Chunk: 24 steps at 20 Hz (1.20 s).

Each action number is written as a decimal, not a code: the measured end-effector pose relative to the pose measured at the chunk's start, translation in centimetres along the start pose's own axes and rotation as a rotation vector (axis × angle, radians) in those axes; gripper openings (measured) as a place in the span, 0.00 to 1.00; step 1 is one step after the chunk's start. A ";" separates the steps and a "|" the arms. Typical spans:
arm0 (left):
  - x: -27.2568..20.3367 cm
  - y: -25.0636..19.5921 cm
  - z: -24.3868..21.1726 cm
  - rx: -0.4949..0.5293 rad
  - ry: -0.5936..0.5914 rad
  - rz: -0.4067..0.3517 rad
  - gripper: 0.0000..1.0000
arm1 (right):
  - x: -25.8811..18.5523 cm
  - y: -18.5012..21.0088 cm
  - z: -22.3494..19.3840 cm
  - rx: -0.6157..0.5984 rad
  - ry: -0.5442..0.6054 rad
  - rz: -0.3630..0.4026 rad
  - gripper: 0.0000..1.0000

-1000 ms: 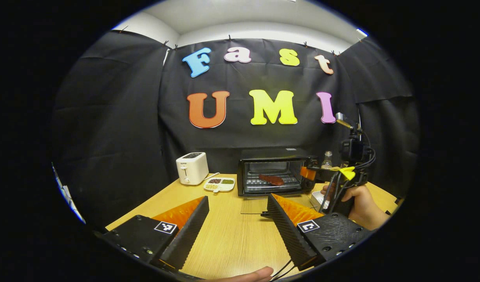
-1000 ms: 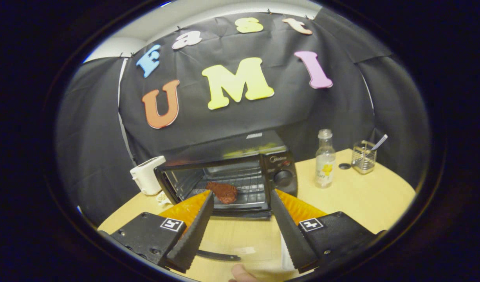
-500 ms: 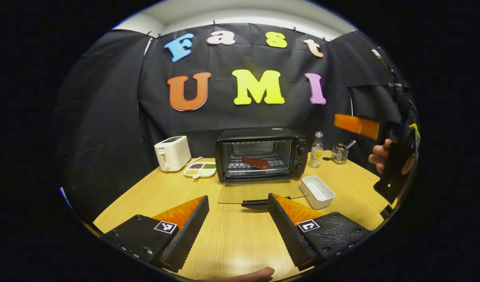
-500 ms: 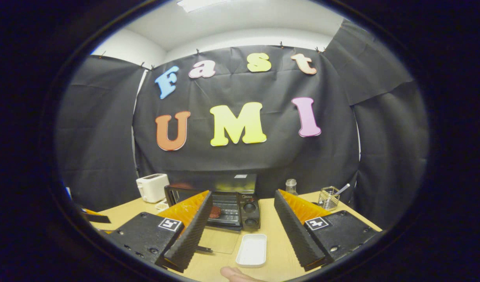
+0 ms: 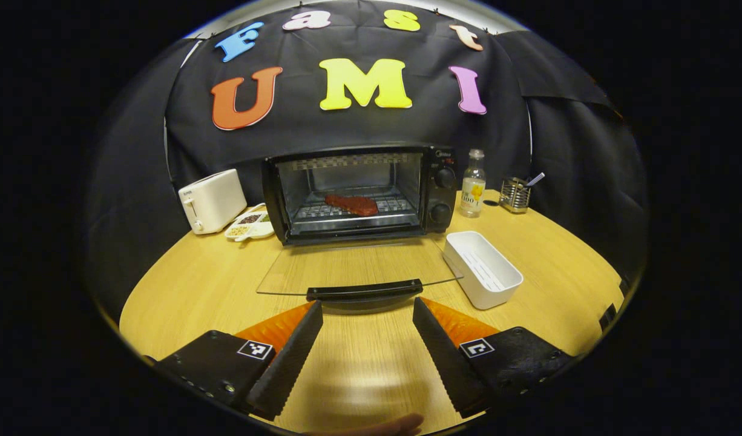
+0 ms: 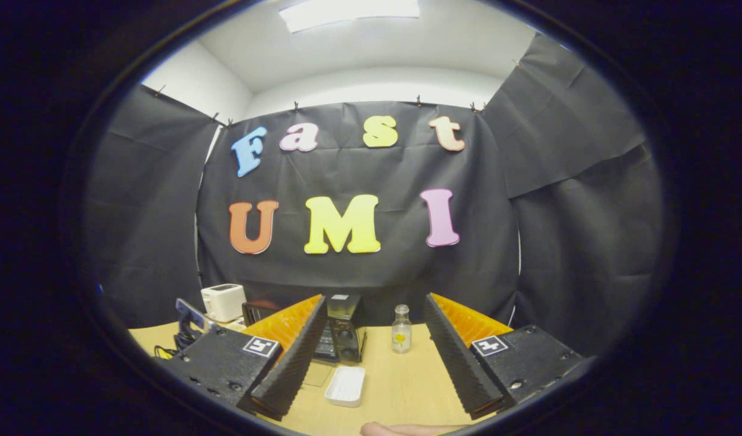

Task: Open the electric oven with the left hand, put the food in, and close the electric oven.

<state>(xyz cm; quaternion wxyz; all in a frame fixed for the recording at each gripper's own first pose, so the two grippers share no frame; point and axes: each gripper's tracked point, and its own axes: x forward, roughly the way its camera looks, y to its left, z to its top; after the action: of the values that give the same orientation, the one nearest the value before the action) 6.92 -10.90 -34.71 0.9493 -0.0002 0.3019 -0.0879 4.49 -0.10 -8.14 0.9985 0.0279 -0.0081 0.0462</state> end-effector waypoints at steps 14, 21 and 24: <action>5.2 0.8 -1.7 -0.030 0.102 0.028 0.96 | -4.7 -5.9 3.9 -0.006 -0.061 -0.099 0.96; 5.4 0.8 -0.7 -0.041 0.099 0.031 0.94 | -4.1 -6.3 2.8 -0.031 0.019 -0.099 1.00; 4.8 0.9 1.2 -0.033 0.039 0.036 0.94 | -4.4 -5.5 2.7 -0.023 0.029 -0.082 1.00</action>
<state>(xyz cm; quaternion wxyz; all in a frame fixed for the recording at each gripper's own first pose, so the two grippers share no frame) 11.58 -10.86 -36.53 0.9445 -0.0088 0.3218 -0.0659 0.56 -6.12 -5.78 0.9998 0.0160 0.0070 0.0053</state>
